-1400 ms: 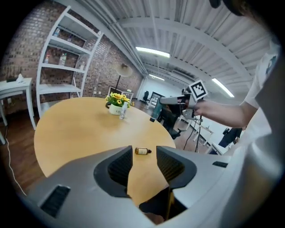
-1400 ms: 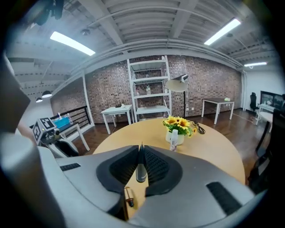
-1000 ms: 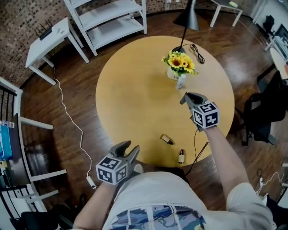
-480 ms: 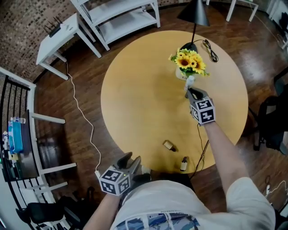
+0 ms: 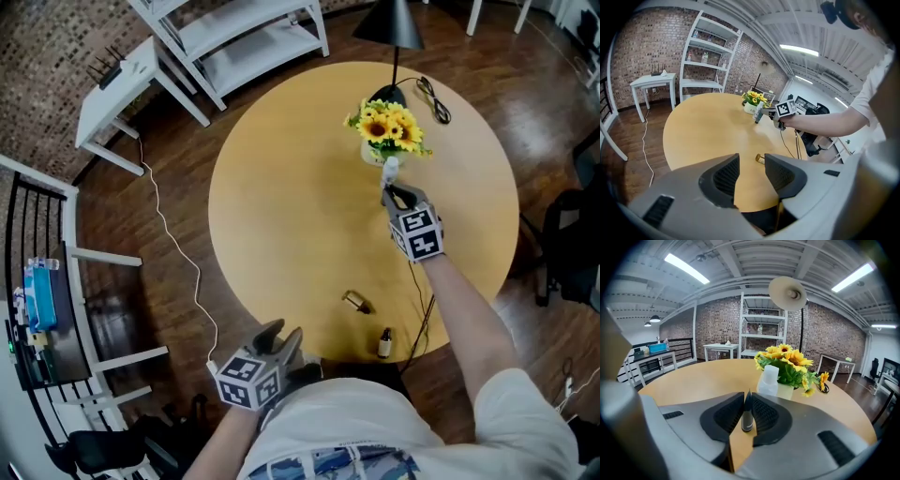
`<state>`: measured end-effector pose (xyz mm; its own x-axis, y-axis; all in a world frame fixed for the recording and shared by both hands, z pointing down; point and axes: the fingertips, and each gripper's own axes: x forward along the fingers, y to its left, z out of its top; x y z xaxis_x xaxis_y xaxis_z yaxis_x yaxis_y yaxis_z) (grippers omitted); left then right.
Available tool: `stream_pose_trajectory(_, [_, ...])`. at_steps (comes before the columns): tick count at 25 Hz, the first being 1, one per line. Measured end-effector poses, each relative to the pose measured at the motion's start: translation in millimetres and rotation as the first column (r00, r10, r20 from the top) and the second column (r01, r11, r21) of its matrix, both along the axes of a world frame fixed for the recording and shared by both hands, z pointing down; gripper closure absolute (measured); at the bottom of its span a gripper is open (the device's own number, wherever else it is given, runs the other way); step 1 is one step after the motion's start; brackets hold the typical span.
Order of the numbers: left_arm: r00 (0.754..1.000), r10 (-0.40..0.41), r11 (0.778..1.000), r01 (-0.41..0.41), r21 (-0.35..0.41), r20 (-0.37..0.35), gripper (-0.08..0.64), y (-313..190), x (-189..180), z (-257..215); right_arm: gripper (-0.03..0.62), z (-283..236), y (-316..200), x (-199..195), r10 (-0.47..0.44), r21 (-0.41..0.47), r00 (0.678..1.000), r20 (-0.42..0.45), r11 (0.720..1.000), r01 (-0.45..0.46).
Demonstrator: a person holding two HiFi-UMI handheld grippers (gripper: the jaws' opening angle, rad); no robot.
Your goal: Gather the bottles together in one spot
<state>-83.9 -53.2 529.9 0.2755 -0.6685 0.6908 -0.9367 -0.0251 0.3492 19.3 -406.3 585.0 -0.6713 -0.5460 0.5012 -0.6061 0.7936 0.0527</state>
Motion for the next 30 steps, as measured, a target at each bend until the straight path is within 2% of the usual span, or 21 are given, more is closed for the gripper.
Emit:
stream_pose_trajectory(11, [1.0, 0.026, 1.0, -0.026, -0.004, 0.006, 0.405, 0.3, 6.1, -0.4, 0.403, 0.2, 2.8, 2.5, 0.002, -0.024, 1.0, 0.012, 1.0, -0.002])
stream_pose_trajectory(18, [0.998, 0.063, 0.998, -0.063, 0.005, 0.005, 0.405, -1.9, 9.6, 3.6, 0.403, -25.0, 25.6, 31.3, 0.061, -0.005, 0.995, 0.079, 0.998, -0.061])
stream_pose_trajectory(24, [0.985, 0.173, 0.983, -0.173, 0.059, 0.009, 0.405, 0.7, 17.8, -2.8, 0.403, -62.1, 122.4, 67.4, 0.126, -0.058, 0.978, 0.166, 0.991, -0.118])
stream_pose_trajectory(30, [0.95, 0.31, 0.938, -0.31, 0.152, 0.025, 0.391, 23.9, 22.7, -20.8, 0.403, -93.6, 265.1, 103.1, 0.195, -0.065, 0.972, 0.133, 0.98, -0.188])
